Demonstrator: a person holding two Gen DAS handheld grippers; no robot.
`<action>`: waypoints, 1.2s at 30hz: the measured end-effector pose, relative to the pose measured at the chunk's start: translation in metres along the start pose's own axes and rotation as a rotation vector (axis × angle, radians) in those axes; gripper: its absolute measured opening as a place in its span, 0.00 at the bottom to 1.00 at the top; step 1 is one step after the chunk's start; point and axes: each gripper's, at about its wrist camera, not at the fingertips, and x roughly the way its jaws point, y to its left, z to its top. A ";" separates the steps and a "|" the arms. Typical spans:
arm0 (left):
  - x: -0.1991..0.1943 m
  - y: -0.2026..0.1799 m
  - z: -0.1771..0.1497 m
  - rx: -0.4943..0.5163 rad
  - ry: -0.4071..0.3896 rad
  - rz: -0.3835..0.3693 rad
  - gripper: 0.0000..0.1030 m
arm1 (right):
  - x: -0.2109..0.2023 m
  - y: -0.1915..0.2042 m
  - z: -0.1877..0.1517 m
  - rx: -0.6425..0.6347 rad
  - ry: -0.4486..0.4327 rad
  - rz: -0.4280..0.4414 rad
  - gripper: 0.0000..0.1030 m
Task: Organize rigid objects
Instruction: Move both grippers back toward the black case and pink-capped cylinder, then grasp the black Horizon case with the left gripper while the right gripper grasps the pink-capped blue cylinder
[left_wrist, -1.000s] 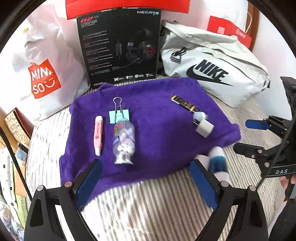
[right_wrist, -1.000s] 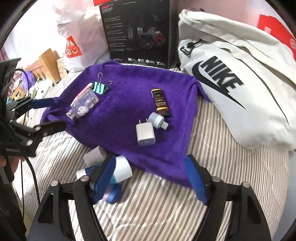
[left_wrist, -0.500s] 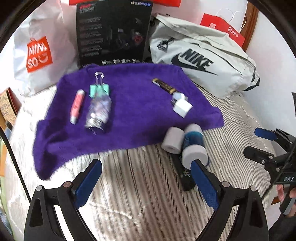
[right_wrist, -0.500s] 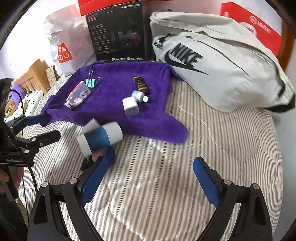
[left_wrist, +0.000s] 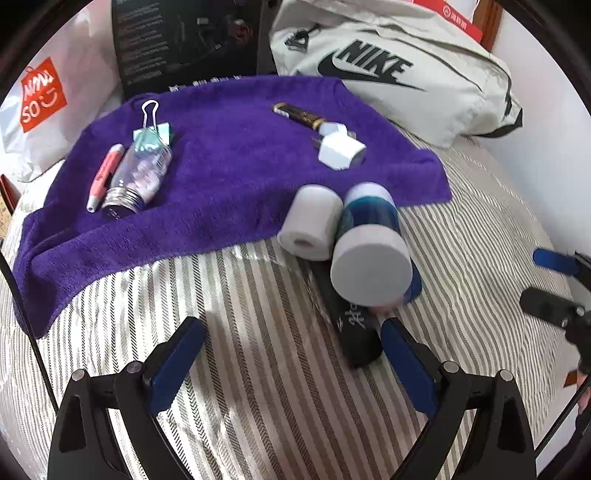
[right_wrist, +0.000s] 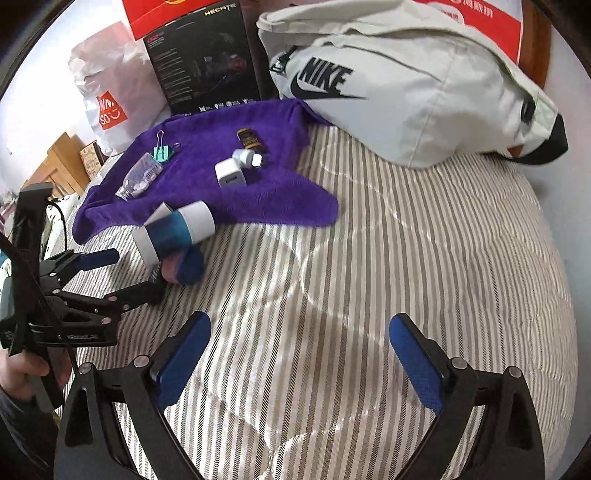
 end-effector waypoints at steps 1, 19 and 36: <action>0.000 0.000 0.000 0.003 -0.002 0.001 0.96 | 0.002 0.000 -0.002 0.001 0.004 0.000 0.94; -0.001 -0.009 0.003 0.102 -0.081 0.035 0.37 | 0.021 -0.001 -0.009 0.009 0.043 0.042 0.94; -0.030 0.052 -0.025 0.040 -0.054 0.091 0.21 | 0.039 0.035 0.005 -0.018 0.032 0.115 0.94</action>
